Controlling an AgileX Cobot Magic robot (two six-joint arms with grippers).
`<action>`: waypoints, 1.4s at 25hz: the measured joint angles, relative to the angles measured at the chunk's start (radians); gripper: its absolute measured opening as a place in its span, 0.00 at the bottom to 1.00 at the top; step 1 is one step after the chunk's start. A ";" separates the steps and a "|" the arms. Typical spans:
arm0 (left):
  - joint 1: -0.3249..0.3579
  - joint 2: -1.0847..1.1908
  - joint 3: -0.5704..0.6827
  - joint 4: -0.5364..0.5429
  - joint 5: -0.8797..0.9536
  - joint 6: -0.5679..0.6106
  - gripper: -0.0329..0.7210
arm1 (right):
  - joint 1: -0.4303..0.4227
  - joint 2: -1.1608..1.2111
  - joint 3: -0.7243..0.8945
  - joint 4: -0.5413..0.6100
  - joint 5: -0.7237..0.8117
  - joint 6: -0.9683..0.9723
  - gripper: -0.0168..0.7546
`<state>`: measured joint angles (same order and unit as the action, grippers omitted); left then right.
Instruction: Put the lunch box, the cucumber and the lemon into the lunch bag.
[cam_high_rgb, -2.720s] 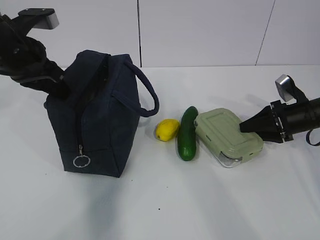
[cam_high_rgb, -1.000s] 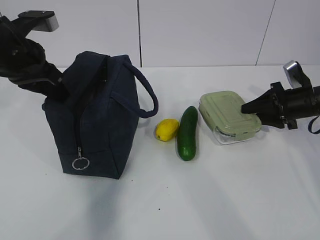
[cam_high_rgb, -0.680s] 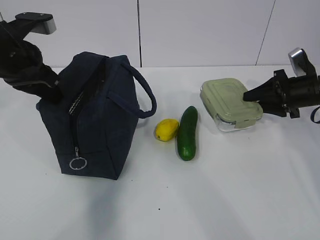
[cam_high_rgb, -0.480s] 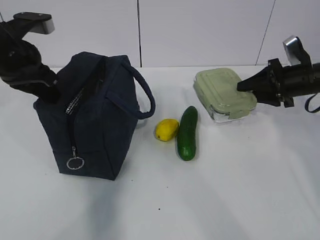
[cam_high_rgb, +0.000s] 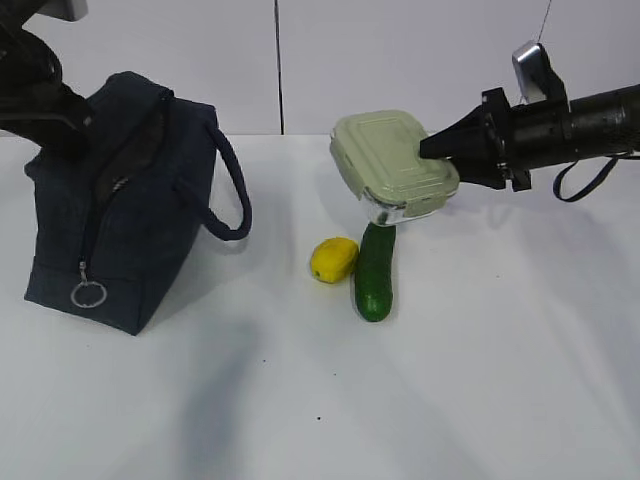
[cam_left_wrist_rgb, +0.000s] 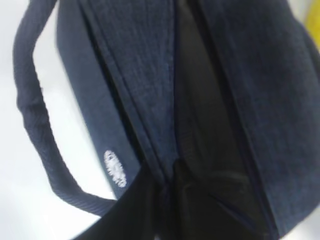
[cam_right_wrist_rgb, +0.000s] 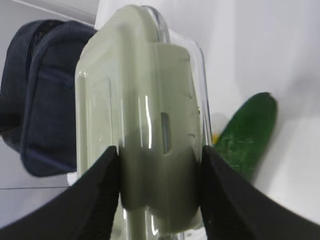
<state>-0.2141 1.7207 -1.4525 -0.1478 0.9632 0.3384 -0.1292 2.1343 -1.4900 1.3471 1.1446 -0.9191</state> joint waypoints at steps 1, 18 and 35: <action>0.000 0.000 -0.006 0.008 0.005 -0.004 0.06 | 0.013 0.000 0.000 0.005 0.000 0.000 0.48; -0.035 0.000 -0.010 0.048 0.020 -0.033 0.06 | 0.149 -0.049 -0.116 0.049 0.007 0.050 0.48; -0.109 0.000 -0.010 -0.025 0.020 -0.038 0.06 | 0.277 -0.051 -0.164 0.050 0.029 0.067 0.48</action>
<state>-0.3233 1.7207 -1.4626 -0.1724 0.9830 0.3006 0.1478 2.0834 -1.6540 1.3976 1.1739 -0.8521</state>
